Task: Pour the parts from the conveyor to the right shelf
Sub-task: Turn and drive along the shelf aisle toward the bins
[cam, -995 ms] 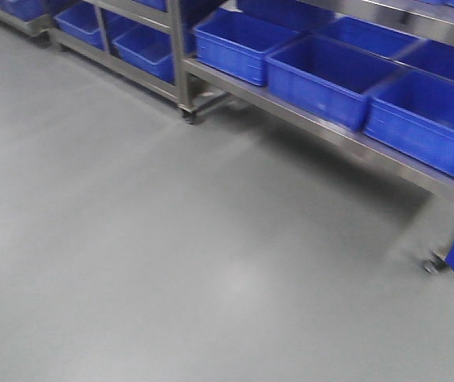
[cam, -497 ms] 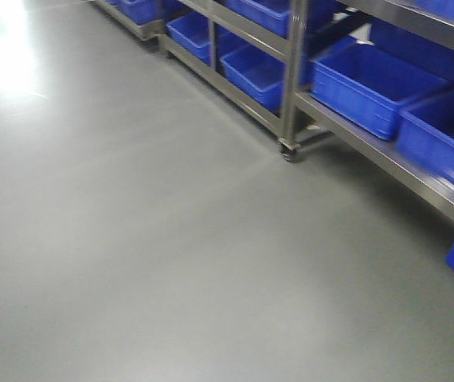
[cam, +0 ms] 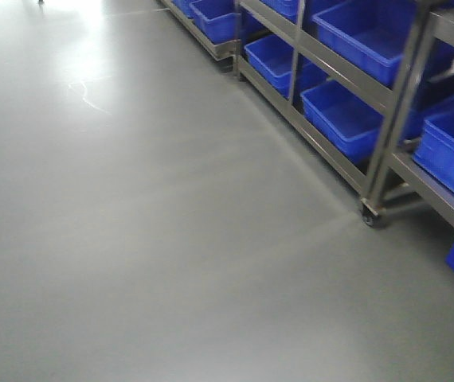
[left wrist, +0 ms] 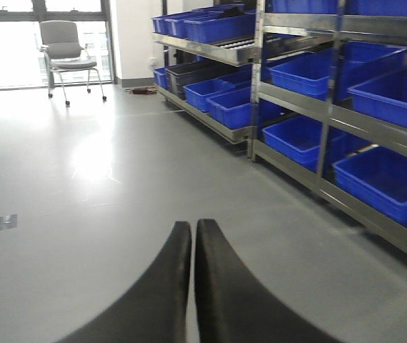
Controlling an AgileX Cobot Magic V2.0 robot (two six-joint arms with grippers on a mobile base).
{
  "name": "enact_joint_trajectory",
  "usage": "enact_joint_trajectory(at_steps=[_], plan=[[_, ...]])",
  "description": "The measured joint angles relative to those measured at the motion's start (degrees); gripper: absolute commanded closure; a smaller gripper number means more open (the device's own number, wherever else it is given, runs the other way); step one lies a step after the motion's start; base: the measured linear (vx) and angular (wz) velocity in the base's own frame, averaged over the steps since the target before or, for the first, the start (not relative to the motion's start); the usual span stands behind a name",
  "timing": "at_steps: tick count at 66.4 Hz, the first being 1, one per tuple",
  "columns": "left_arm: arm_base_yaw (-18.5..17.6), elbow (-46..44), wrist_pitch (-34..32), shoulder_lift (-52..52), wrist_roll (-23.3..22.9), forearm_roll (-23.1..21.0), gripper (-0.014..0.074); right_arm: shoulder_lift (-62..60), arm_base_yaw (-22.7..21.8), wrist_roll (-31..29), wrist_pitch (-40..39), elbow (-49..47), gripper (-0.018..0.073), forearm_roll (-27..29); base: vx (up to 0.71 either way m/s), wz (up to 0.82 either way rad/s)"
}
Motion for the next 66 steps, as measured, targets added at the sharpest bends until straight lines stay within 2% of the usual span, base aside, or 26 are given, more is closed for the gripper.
enact_joint_trajectory(at_steps=[66], plan=[[0.0,0.0,0.0,0.0,0.0,0.0,0.0602,0.0,0.0,0.0,0.0,0.0,0.0564,0.0,0.77,0.25]])
